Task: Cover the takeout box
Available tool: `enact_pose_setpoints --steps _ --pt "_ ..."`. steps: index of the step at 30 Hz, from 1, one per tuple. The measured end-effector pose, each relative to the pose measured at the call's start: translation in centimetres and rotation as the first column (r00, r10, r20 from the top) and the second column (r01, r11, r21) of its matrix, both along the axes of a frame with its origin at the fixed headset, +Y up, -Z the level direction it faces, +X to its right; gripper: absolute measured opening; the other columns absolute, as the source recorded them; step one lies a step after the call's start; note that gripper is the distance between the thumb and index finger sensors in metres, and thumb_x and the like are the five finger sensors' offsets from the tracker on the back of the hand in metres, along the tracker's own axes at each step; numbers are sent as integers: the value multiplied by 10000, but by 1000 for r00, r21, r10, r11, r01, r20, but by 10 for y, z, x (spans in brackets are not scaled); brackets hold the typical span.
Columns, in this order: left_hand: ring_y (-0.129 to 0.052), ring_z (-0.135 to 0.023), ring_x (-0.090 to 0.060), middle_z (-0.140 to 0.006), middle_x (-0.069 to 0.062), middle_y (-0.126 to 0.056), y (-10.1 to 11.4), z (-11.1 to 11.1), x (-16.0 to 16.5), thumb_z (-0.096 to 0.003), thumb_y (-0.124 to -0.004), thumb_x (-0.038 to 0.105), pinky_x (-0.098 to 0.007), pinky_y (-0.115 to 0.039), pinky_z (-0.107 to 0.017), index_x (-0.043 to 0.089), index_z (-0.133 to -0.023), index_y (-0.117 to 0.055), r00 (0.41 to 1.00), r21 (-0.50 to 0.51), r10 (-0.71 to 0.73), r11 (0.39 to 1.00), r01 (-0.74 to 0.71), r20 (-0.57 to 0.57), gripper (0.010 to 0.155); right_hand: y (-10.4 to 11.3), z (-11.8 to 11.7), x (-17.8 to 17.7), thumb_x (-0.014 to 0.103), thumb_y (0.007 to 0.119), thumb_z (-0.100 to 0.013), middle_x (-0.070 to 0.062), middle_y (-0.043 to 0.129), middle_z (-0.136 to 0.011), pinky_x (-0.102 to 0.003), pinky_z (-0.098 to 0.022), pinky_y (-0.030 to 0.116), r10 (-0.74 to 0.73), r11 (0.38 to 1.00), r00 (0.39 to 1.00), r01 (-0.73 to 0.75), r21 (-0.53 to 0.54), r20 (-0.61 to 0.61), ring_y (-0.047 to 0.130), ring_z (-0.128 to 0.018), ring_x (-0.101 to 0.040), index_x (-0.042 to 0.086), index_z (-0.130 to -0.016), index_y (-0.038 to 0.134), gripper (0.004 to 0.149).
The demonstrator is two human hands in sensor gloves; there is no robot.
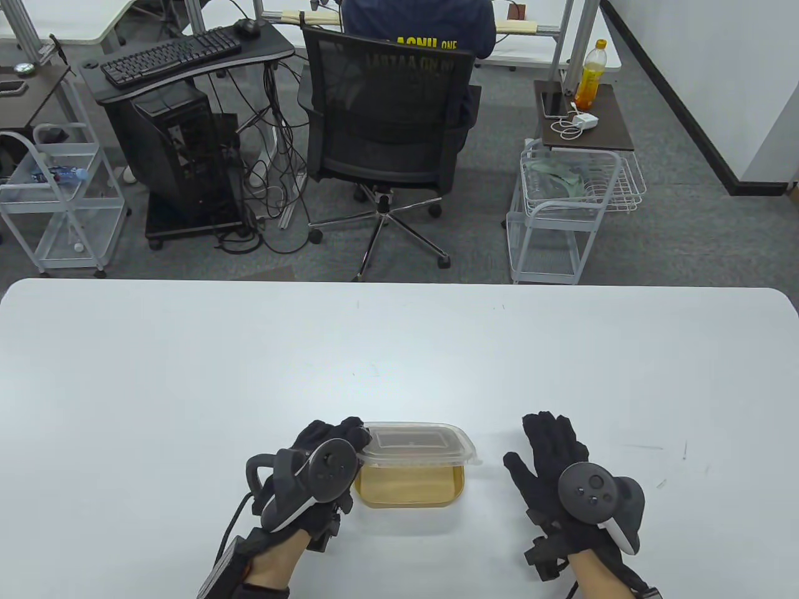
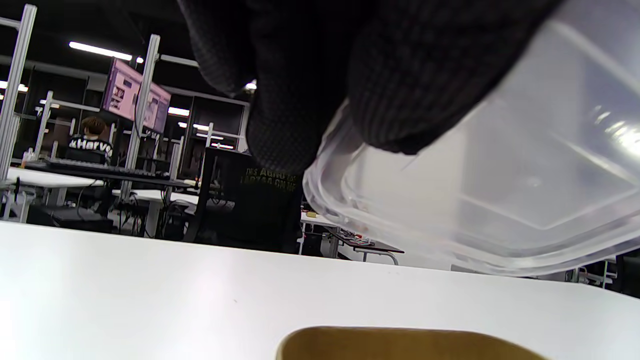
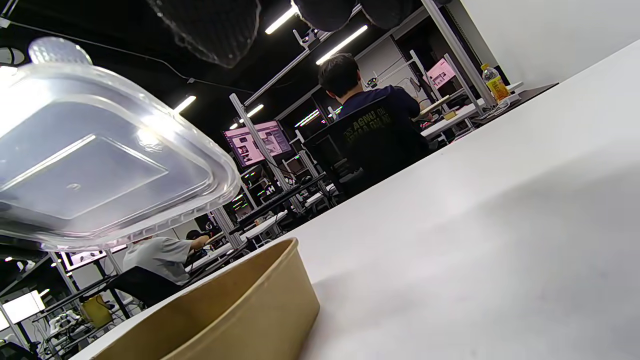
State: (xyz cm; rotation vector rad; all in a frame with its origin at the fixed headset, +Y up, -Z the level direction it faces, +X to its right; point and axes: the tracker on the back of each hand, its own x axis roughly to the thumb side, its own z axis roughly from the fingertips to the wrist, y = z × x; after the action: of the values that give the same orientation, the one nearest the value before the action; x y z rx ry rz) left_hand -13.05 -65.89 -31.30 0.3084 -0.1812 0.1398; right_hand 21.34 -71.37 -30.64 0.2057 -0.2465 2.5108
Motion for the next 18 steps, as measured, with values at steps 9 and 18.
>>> enact_pose_setpoints --steps 9,18 --pt "-1071 -800 -6 -928 205 -959 -31 -3 18 -361 -948 434 -194 -794 -712 460 -687 -780 980 140 -193 970 198 -51 367 -2 0 -2 452 706 -605 -313 467 -1170 -788 -652 423 13 1000 1000 -13 4 -9 408 -1045 -574 42 -1132 517 693" --pt "-1047 -816 23 -941 221 -929 -52 -4 26 -370 -922 453 -180 -776 -721 467 -700 -747 962 141 -266 952 273 -63 374 -3 0 -3 449 706 -605 -313 483 -1164 -788 -652 428 13 1000 1000 -13 17 -15 418 -1043 -574 39 -1130 521 691"
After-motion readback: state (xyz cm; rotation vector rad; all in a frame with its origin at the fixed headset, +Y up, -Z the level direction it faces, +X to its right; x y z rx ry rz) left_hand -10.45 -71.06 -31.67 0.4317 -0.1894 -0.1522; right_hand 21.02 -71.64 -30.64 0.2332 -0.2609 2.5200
